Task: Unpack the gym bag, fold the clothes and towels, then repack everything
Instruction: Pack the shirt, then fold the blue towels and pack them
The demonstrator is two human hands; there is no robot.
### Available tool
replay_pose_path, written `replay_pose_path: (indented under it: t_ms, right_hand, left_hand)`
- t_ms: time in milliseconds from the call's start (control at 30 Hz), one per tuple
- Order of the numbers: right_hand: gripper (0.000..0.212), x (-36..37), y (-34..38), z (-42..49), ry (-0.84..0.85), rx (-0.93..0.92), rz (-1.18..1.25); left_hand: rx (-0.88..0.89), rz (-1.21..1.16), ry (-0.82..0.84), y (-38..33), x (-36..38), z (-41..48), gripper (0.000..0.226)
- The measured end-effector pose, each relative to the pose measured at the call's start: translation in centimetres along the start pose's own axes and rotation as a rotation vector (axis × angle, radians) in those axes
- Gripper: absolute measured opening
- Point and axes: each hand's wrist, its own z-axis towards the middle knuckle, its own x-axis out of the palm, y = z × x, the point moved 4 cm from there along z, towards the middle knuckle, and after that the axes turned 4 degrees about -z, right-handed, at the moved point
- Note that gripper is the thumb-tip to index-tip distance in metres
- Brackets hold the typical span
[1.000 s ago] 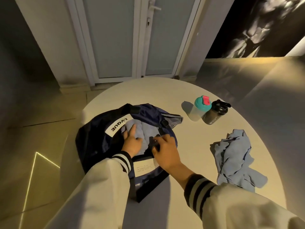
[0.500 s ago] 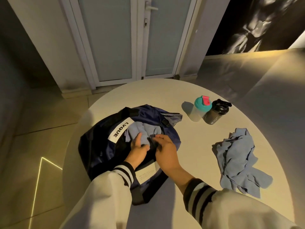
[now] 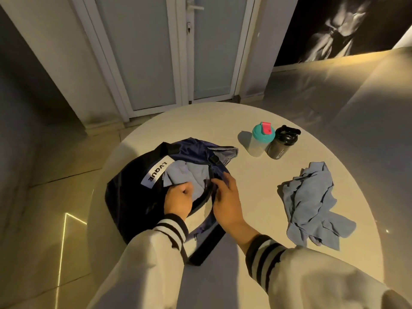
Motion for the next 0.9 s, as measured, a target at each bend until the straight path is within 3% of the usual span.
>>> replay_pose_path:
  t_ms: [100,200,333,500,567,633,800,900]
  right_hand:
    - [0.040,-2.2,-0.9,-1.6,0.012,0.032,0.036]
    - [0.037,-5.1,-3.5,-3.5,-0.022,0.082,0.075]
    - [0.036,-9.1,-10.0,-5.9,-0.138,0.264,0.078]
    - [0.030,-11.8,-18.0,-8.2,-0.144,0.376,-0.013]
    - [0.034,-11.6,-20.7,-8.6,-0.116,0.413,-0.061]
    - [0.051,-11.3,-23.0,-8.7,-0.090,0.467,-0.122]
    - [0.052,-9.9,-27.9,-8.7,0.031,0.549,-0.288]
    - [0.052,-9.9,-28.4,-9.5,-0.113,0.499,-0.265]
  left_hand:
    - [0.240,0.128,-0.160,-4.0,0.9,-4.2,0.019]
    - [0.352,0.061,0.007,-6.2,5.7,-8.1,0.020]
    - [0.077,-0.065,0.281,-5.8,12.3,-10.3,0.023]
    - [-0.058,0.033,0.667,-5.1,20.2,-13.6,0.038]
    - [-0.041,0.074,0.734,-4.0,22.8,-14.3,0.040]
    - [-0.014,0.098,0.718,-2.6,24.9,-14.5,0.039]
    - [0.029,0.066,0.585,1.7,27.1,-13.8,0.036]
    - [0.027,-0.074,0.533,3.2,27.2,-14.2,0.037]
